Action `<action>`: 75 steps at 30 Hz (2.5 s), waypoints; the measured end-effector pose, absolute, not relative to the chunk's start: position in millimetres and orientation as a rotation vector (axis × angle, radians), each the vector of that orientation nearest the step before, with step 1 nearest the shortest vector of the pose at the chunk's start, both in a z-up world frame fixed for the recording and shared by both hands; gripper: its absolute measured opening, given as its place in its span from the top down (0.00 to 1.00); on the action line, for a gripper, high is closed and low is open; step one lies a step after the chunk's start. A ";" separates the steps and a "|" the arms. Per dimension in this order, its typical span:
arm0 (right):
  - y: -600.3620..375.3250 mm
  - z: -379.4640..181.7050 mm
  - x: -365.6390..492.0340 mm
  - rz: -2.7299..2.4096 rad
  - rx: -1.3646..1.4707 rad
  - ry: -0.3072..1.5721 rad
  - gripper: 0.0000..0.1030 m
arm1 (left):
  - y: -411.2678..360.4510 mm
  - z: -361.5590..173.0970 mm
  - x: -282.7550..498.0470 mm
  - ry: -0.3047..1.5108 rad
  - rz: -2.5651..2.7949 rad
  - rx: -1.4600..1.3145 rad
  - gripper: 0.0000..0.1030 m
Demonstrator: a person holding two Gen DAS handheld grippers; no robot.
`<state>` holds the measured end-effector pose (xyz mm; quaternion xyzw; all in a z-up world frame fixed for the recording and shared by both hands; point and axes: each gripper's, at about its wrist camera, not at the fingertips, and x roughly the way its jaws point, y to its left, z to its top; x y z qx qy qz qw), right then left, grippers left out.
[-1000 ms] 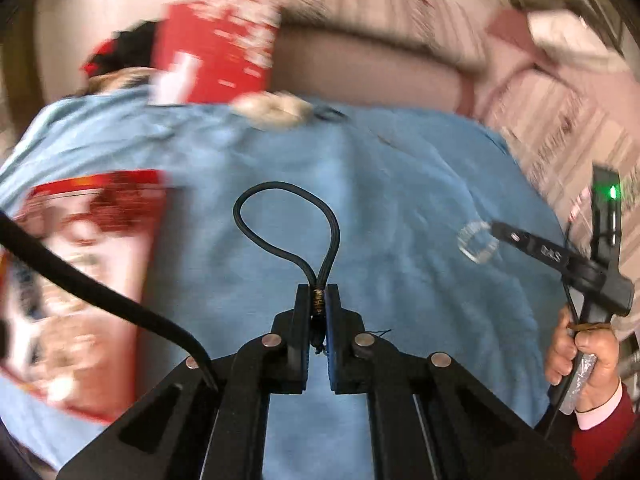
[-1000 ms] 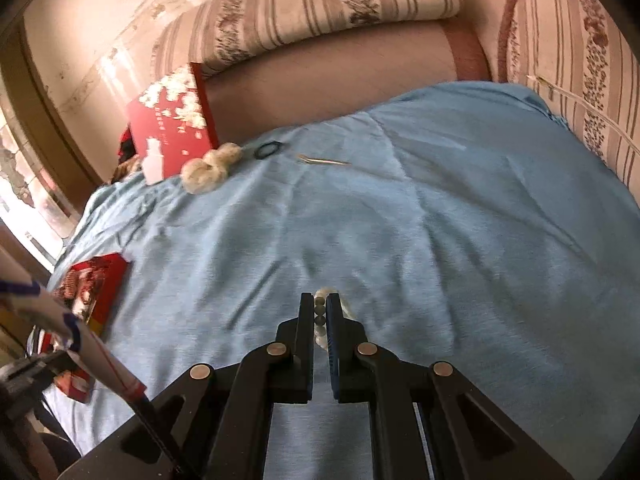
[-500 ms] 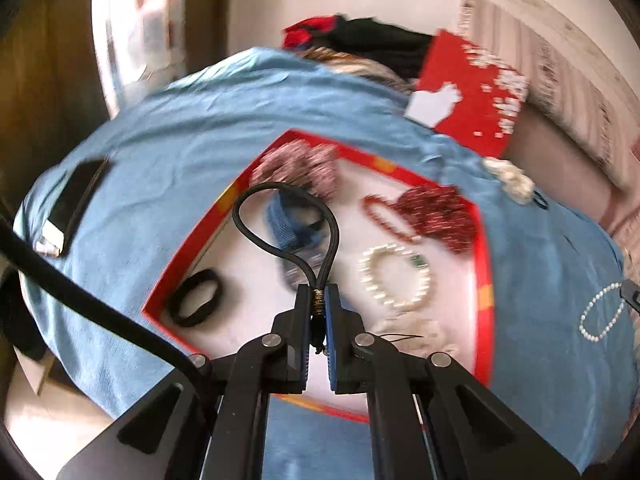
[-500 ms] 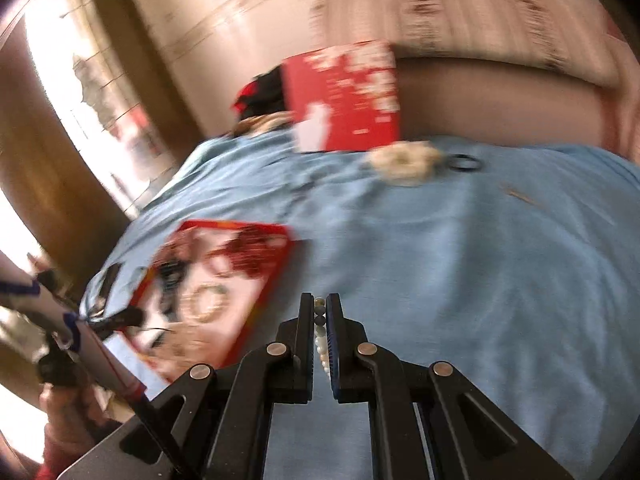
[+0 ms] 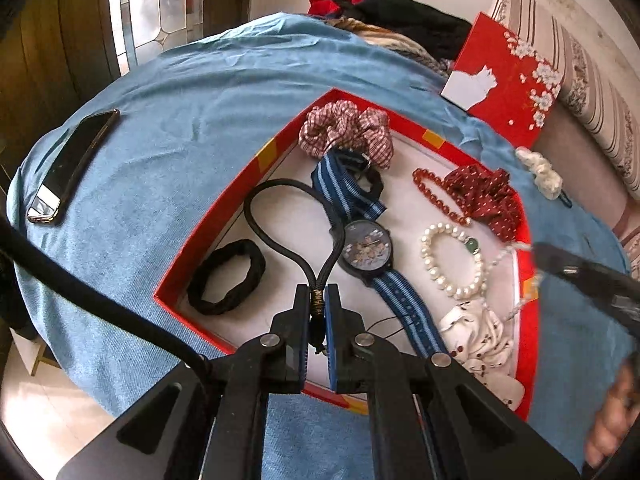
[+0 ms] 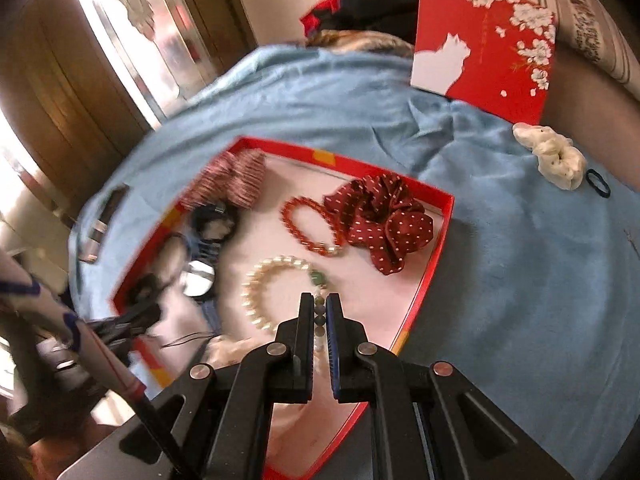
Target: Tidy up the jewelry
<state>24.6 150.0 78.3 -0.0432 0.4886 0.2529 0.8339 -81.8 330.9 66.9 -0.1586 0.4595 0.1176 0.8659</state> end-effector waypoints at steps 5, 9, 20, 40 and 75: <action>155.1 64.1 46.0 0.458 -0.162 1.055 0.94 | 326.2 72.8 -83.3 0.934 0.246 -0.309 0.91; 152.8 65.9 53.7 0.431 -0.151 1.063 0.88 | 320.6 78.3 -84.5 0.904 0.241 -0.290 0.74; 130.3 77.2 34.7 0.363 -0.172 1.017 0.60 | 333.7 92.4 -99.7 0.809 0.294 -0.376 0.58; 109.1 69.3 17.1 0.325 -0.080 1.026 0.60 | 290.0 103.6 -95.4 0.767 0.333 -0.218 0.46; 53.4 76.3 -9.2 0.299 0.012 1.005 0.61 | 307.2 96.3 -86.0 0.809 0.320 -0.211 0.38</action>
